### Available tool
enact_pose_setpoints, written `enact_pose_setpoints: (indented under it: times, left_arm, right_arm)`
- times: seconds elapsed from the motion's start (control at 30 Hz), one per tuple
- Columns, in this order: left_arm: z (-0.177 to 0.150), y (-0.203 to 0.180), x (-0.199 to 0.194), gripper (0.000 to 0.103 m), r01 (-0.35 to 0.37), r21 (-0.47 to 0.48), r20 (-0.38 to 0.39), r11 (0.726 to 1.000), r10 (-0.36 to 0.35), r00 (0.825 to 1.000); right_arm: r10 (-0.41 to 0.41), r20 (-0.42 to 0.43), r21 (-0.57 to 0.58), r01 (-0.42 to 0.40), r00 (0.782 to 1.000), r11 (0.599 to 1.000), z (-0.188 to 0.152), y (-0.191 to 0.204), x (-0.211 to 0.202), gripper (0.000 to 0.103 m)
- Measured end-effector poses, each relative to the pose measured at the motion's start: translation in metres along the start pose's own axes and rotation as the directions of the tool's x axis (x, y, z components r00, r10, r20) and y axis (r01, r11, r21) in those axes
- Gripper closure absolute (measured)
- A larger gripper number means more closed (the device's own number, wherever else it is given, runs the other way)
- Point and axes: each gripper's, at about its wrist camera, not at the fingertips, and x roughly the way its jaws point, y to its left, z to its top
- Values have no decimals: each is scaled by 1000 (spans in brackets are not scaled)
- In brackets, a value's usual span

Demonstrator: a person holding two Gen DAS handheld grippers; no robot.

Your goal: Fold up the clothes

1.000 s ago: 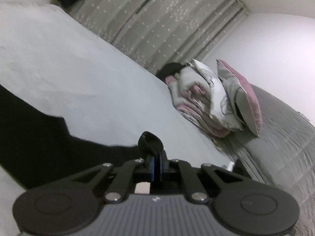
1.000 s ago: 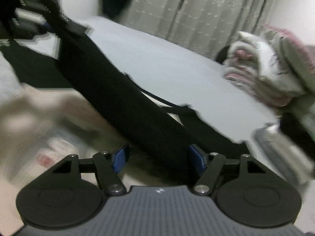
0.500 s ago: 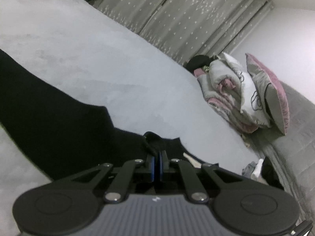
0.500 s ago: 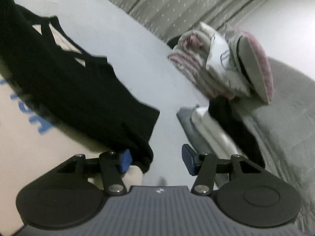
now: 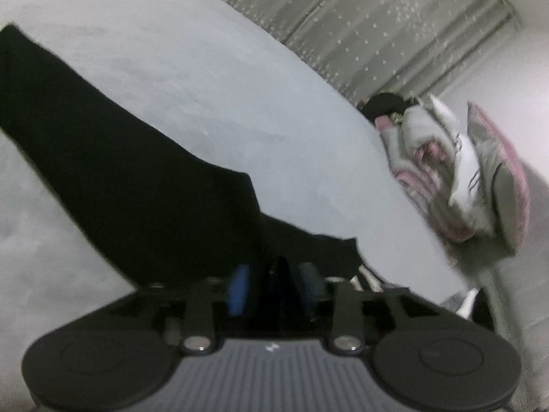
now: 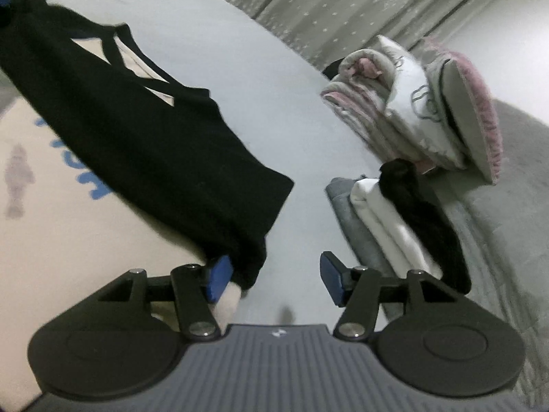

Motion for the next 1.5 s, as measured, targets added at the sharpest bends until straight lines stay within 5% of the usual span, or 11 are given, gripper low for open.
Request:
enact_pose_setpoints:
  times: [0.17, 0.33, 0.5, 0.63, 0.73, 0.8, 1.03, 1.1, 1.2, 1.3, 1.5]
  left_arm:
    - [-2, -3, 14, 51, 32, -6, 0, 999, -32, 999]
    - [-11, -14, 31, 60, -7, 81, 12, 997, 6, 1000]
    - [-13, -17, 39, 94, -37, 146, 32, 989, 33, 999]
    - [-13, -21, 37, 97, -13, 224, 54, 975, 1, 999]
    - [-12, -22, 34, 97, 4, 269, 74, 963, -25, 997]
    - [-12, -20, 37, 96, -45, 279, 72, 959, 25, 997]
    - [-2, -5, 30, 82, -14, 135, 25, 991, 11, 1000]
    - [-2, -5, 20, 68, 9, 123, 38, 992, -14, 999]
    - [-4, -8, 13, 64, 35, 132, 21, 991, -38, 999]
    - [-15, -12, 18, 62, 22, 185, -59, 982, -12, 998]
    - [-22, -12, 13, 61, 27, 205, -105, 978, -5, 995]
  right_arm:
    - [207, -12, 155, -203, 978, 967, 3, -30, -18, 42]
    - [381, 105, 423, -388, 918, 819, 7, -70, -19, 41]
    - [350, 164, 562, -379, 922, 735, 6, -83, 9, 41]
    - [285, 142, 626, -309, 948, 716, 2, -83, 36, 47]
    - [259, 108, 653, -265, 960, 710, -3, -80, 51, 57]
    - [260, 116, 672, -268, 959, 690, -5, -79, 55, 57]
    - [272, 161, 738, -299, 949, 605, -8, -87, 65, 57]
    - [269, 172, 735, -305, 948, 606, -6, -86, 65, 57]
    - [284, 178, 732, -320, 942, 602, -4, -81, 72, 64]
    - [294, 181, 724, -329, 939, 606, -2, -76, 77, 94]
    - [212, 159, 712, -261, 964, 652, 0, -73, 73, 98]
